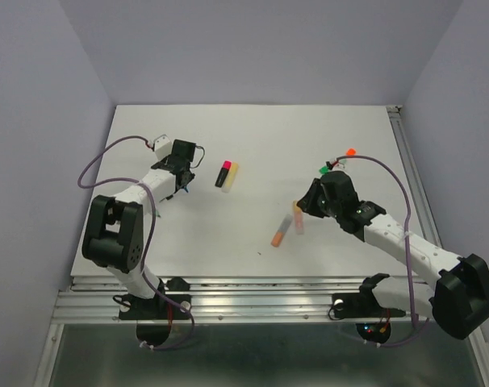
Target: Open the pen caps
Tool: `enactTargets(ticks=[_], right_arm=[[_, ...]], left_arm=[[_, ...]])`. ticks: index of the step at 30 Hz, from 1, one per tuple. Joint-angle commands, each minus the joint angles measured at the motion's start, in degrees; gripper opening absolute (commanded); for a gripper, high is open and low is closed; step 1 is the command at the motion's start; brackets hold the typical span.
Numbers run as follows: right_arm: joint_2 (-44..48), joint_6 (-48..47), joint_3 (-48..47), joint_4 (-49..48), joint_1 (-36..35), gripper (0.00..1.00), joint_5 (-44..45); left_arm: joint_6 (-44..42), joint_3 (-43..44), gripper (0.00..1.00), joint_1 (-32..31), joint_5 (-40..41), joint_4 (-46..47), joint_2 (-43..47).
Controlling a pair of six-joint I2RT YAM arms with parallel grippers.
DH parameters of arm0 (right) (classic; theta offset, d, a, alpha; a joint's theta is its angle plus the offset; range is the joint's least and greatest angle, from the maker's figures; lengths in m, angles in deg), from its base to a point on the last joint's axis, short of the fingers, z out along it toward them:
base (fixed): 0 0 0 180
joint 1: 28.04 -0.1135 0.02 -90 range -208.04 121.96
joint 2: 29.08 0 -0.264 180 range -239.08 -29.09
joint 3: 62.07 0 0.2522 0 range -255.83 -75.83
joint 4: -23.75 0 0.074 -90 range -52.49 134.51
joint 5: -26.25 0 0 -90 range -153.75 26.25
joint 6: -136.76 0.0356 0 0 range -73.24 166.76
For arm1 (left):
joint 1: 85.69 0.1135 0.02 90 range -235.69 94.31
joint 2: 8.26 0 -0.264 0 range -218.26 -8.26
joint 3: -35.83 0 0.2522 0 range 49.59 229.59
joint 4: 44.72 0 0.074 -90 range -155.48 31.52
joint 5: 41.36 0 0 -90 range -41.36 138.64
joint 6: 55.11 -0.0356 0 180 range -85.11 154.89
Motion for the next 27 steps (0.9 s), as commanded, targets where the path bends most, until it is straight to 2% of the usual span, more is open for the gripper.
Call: enactTargets(ticks=[1, 4, 8, 11, 13, 15, 16, 18, 19, 21, 22, 27], right_arm=[[-2.3, -3.8, -3.2, -1.5, 3.2, 0.01, -0.7], [-4.1, -5.3, -3.8, -1.3, 6.1, 0.01, -1.2], [-6.3, -5.9, -4.5, -2.4, 9.3, 0.01, -3.2], [-9.4, -7.2, -5.9, -3.1, 12.2, 0.01, -4.5], [-11.4, -8.3, -7.4, -2.5, 13.4, 0.01, -5.3], [-13.4, -8.7, -10.2, -1.4, 14.9, 0.01, -5.4], [-15.0, -8.8, -10.8, -1.1, 15.4, 0.01, -4.8], [-16.3, -9.2, -11.8, -1.5, 16.3, 0.01, -4.3], [-17.5, -9.3, -12.7, -2.0, 16.5, 0.01, -3.0], [-19.0, -9.0, -14.1, -1.9, 17.1, 0.01, -1.2], [-20.7, -9.0, -16.2, -1.6, 17.3, 0.01, 0.1], [-29.5, -9.4, -24.3, 2.9, 18.8, 0.01, 5.4]], left_arm=[[-4.8, 6.4, 0.0, 2.4, 1.8, -2.9, -7.4], [-5.1, 10.6, 0.0, 4.1, 2.8, -6.6, -12.8], [-5.7, 11.8, 0.09, 4.4, 3.9, -7.1, -14.9], [-5.9, 11.3, 0.25, 4.6, 3.3, -6.4, -14.7], [-6.5, 11.4, 0.41, 4.7, 2.9, -6.3, -14.5], [-6.5, 11.3, 0.48, 4.7, 2.5, -6.4, -14.3], [-6.5, 11.1, 0.56, 4.7, 2.2, -6.3, -14.0], [-6.5, 10.8, 0.61, 4.7, 1.5, -6.1, -13.0], [-6.9, 10.4, 0.72, 4.6, 0.3, -5.8, -12.6], [-7.2, 9.8, 0.78, 4.6, -1.3, -4.6, -10.4], [-7.6, 8.9, 0.85, 4.6, -2.4, -4.3, -9.4], [-8.8, 3.8, 0.95, 4.2, -7.0, -0.3, 0.0]])
